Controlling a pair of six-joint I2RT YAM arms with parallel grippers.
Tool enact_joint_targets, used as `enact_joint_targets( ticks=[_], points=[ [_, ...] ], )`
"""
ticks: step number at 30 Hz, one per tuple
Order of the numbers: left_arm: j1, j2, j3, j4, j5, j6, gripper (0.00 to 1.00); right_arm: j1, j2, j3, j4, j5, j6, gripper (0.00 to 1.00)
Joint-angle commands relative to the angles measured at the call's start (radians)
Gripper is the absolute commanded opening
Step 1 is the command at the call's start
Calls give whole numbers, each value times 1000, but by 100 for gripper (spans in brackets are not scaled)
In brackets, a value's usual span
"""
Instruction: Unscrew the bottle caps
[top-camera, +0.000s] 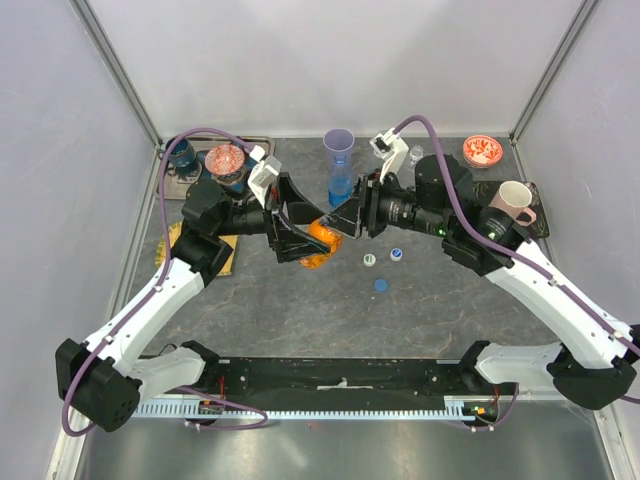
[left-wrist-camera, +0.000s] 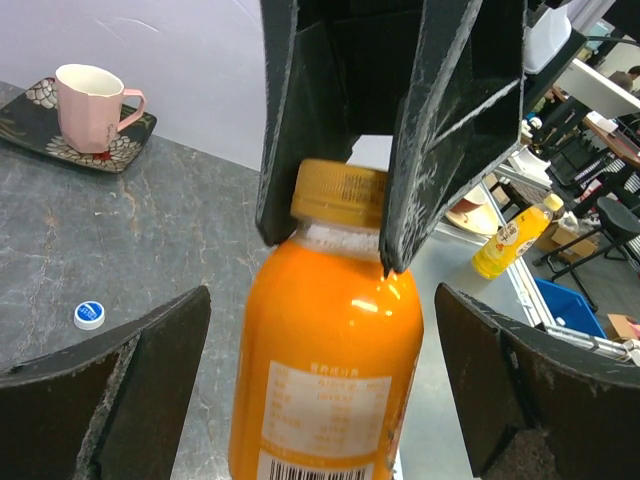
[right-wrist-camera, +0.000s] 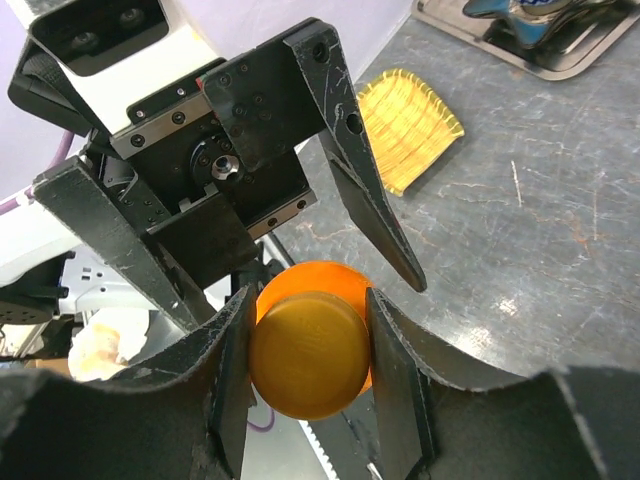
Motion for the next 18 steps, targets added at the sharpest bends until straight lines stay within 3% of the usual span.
enact_joint_targets(
  ticks=[1, 9, 18],
  points=[
    [-16, -17, 24, -2, 36, 60, 100, -3, 20, 40, 93, -94, 29, 0],
    [-42, -43, -1, -80, 56, 144, 96, -1, 34, 45, 139, -96, 40, 0],
    [-48, -43, -15, -111, 59, 172, 77, -1, 31, 27, 156, -87, 40, 0]
  ],
)
